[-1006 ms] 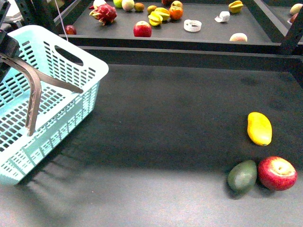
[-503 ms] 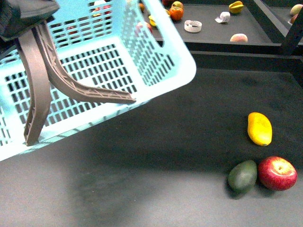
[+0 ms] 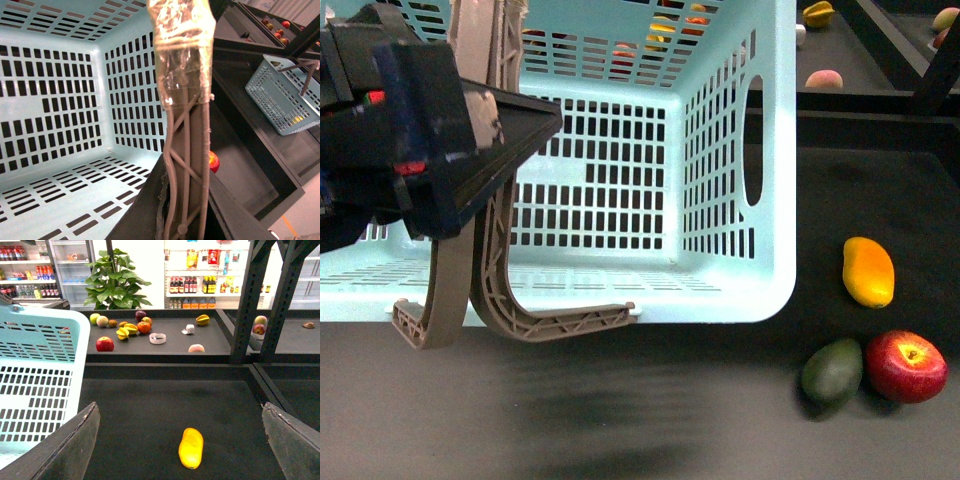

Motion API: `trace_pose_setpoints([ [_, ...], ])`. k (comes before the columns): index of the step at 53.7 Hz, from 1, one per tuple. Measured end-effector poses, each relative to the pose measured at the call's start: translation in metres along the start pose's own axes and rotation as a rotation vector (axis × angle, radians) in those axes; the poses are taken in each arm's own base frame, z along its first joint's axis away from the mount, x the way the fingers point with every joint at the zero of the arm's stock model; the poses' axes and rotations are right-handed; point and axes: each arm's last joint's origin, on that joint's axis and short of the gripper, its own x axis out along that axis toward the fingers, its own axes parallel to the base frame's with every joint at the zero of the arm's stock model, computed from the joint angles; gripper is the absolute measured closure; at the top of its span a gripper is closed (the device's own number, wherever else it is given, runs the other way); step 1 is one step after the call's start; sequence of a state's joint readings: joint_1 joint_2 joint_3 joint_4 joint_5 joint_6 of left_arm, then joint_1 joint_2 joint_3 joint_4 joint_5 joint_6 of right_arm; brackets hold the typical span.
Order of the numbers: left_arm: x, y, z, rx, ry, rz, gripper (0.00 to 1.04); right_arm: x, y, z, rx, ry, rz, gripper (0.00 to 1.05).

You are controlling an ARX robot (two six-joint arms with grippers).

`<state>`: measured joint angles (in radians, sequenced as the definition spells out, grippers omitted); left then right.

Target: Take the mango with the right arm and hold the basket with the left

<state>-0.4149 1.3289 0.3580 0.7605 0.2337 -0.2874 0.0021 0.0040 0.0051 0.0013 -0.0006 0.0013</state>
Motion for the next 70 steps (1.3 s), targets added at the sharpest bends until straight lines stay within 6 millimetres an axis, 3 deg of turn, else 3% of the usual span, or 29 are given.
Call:
trace_pose_setpoints([
  [50,-0.003,0.003,-0.001,0.003,-0.043,0.036,0.93,0.000,0.000,0.000,0.000,0.000,0.000,0.08],
  [54,-0.003,0.003,-0.001,0.002,-0.041,0.033,0.93,0.001,-0.001,-0.001,0.030,0.086,-0.126,0.08],
  [58,-0.003,0.003,-0.001,0.000,-0.042,0.036,0.93,0.012,-0.009,-0.005,0.077,0.187,-0.354,0.08],
  [70,-0.003,0.003,-0.001,0.003,-0.044,0.046,0.93,0.060,-0.033,-0.011,0.152,0.287,-0.388,0.08],
])
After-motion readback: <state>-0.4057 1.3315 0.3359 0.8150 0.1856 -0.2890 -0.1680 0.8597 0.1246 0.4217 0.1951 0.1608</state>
